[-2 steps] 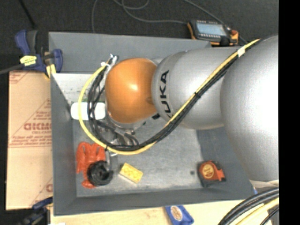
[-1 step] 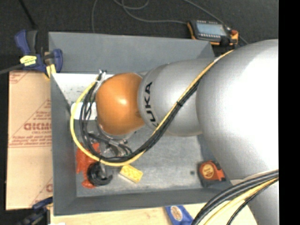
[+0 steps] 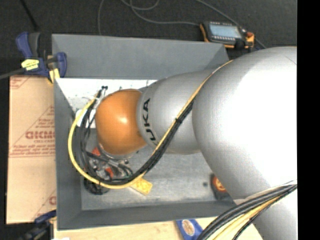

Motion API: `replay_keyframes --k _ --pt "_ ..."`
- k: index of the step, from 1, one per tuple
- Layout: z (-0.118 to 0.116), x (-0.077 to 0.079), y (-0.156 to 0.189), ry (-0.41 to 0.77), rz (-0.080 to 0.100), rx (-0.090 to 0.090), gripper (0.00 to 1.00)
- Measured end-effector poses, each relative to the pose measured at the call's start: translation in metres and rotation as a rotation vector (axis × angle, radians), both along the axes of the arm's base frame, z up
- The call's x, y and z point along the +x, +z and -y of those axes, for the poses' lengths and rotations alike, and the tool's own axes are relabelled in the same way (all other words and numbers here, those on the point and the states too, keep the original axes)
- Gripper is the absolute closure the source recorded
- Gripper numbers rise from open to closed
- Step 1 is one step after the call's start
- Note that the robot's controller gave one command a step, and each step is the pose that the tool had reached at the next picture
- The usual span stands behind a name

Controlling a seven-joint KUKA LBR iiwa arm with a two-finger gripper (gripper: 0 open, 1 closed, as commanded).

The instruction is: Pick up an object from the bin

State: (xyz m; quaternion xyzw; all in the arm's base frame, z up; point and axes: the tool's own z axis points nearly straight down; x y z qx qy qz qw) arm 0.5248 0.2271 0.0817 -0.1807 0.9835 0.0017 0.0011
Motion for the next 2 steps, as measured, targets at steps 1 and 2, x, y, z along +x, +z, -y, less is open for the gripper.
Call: replay_keyframes --k 1,2 --pt "0.000 0.000 0.000 -0.002 0.000 0.000 1.00" --pt "0.010 -0.009 0.022 0.002 0.001 0.000 1.00"
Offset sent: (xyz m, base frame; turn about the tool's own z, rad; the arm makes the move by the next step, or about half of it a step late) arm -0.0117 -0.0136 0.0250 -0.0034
